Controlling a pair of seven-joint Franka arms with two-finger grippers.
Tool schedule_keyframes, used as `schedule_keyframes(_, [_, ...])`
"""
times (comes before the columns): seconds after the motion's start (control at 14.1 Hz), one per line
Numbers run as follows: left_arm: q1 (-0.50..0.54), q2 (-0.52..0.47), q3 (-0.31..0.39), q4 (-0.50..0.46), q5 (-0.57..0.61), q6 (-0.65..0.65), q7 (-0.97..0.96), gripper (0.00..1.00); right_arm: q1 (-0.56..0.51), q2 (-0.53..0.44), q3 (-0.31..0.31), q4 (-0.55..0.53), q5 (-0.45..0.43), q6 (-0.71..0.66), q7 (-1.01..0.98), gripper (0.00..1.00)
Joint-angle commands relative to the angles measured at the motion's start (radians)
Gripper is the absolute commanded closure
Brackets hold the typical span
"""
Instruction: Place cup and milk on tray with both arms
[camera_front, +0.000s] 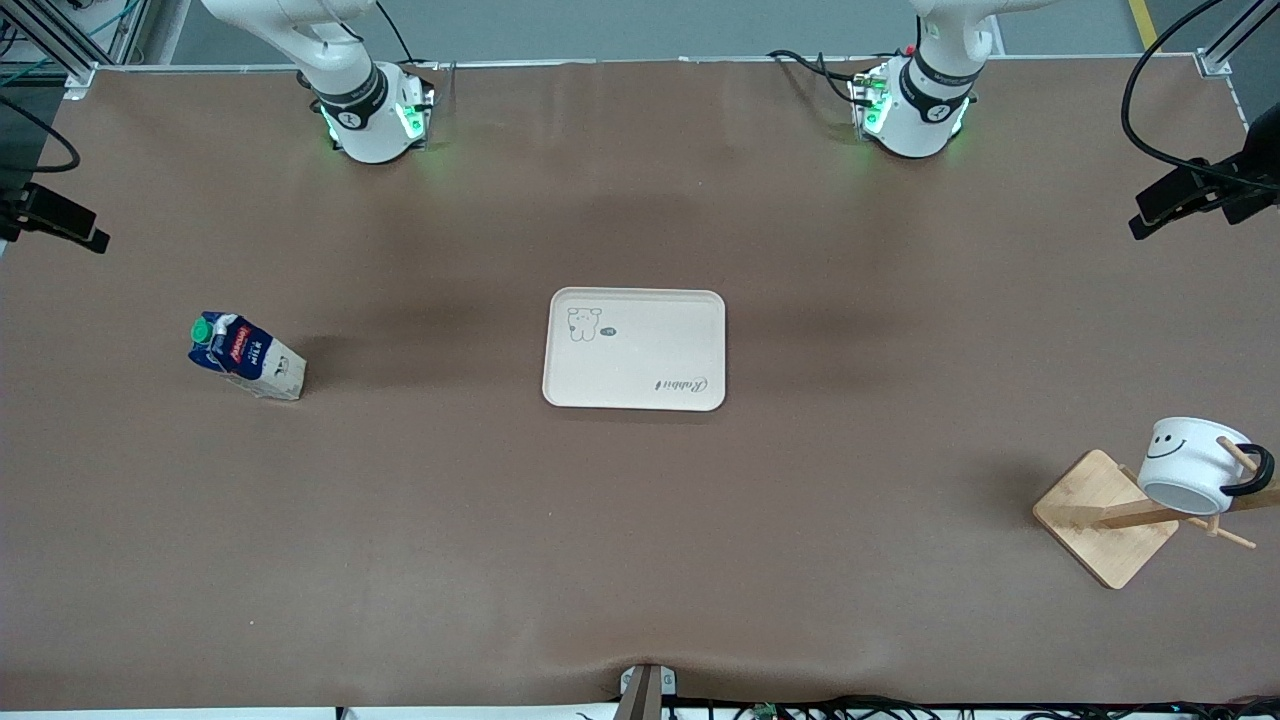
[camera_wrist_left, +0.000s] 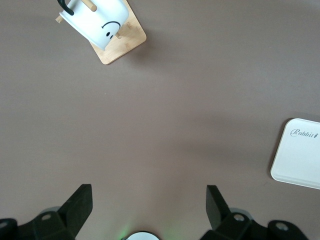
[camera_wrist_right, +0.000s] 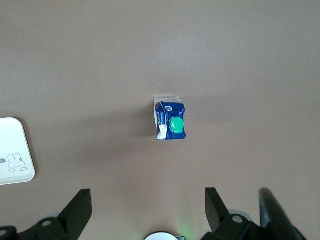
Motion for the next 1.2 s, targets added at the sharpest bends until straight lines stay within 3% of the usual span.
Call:
schedule_keyframes(0.0, [-0.001,0.01,-0.004,0.021,0.011,-0.008,-0.005,0.0,-0.011,0.011,0.009,0.022,-0.014,-0.005,0.009,0.0])
schedule_keyframes(0.64, [0.032,0.041,0.013,0.038,0.011,0.044,0.022,0.0,-0.008,0.033,0.009,0.022,-0.003,0.046,0.006,0.0])
schedule_keyframes(1.13, [0.15,0.034,0.011,-0.097,-0.006,0.246,0.163,0.0,-0.014,0.05,0.009,0.006,-0.003,0.044,0.01,0.0])
